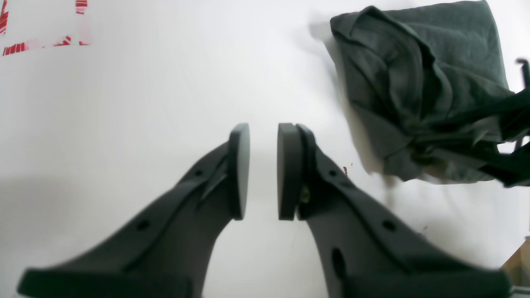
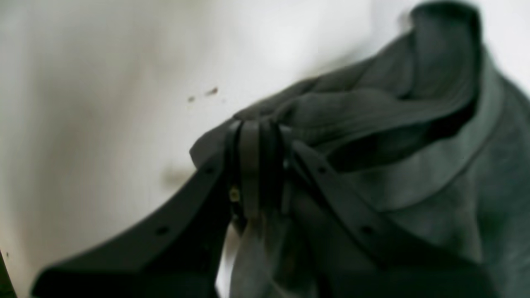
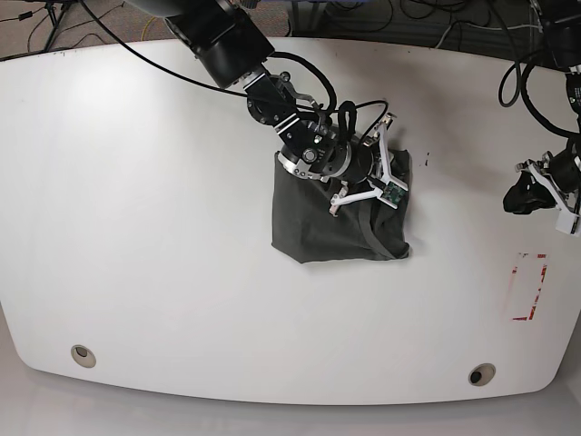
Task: Layout the t-shirt on the table in an organized manner, then fold the t-shirt properly
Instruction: 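Press and smooth the bundle's folded edge with the right gripper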
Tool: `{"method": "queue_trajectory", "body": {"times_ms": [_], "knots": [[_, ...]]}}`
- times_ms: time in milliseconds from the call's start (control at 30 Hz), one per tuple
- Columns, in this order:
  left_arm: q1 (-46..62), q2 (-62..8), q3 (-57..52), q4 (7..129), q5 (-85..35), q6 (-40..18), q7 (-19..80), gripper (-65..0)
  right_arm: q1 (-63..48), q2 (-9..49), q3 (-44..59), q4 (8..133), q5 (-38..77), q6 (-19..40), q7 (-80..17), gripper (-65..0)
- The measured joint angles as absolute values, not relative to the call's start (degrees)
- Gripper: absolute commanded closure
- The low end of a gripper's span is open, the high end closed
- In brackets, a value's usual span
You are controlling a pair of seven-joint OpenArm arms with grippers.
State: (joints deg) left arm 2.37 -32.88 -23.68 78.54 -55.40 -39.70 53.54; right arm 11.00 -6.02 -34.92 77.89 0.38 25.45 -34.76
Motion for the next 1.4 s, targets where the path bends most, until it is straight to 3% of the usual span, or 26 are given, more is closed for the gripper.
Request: {"method": "queue_trajectory", "body": {"times_ms": [167,267,867,1200,1267,1400], "knots": [[2.37,-32.86,-23.68,78.54,-55.35,-39.72,53.54,-10.4,10.98,-6.04,-34.87,77.89,0.38,25.26,-34.70,-25.4],[2.37,-32.88,-23.68,78.54,-55.37,-39.70,53.54,-10.4,10.61,-6.07,-34.87,77.91,0.38,24.99,-34.68,-29.6],[2.39,-32.82,-21.91,78.52,-55.35,-39.70,53.54,-10.4,10.28,-6.04,-34.85,78.39,0.40,25.02,-34.79,-29.8],[2.39,-32.77,-21.91,78.52,-55.35,-39.72,53.54,-10.4,10.68,-5.87,-34.76,79.77,7.99,24.82,-36.10,-29.6],[2.39,-32.77,-21.91,78.52,-55.33,-39.70,53.54,-10.4,10.63,-5.89,-34.26,79.77,8.01,24.84,-36.10,-28.1],[2.39,-32.75,-21.91,78.52,-55.35,-39.72,53.54,-10.4,10.61,-5.91,-32.27,79.70,8.88,25.08,-36.07,-18.1]]}}
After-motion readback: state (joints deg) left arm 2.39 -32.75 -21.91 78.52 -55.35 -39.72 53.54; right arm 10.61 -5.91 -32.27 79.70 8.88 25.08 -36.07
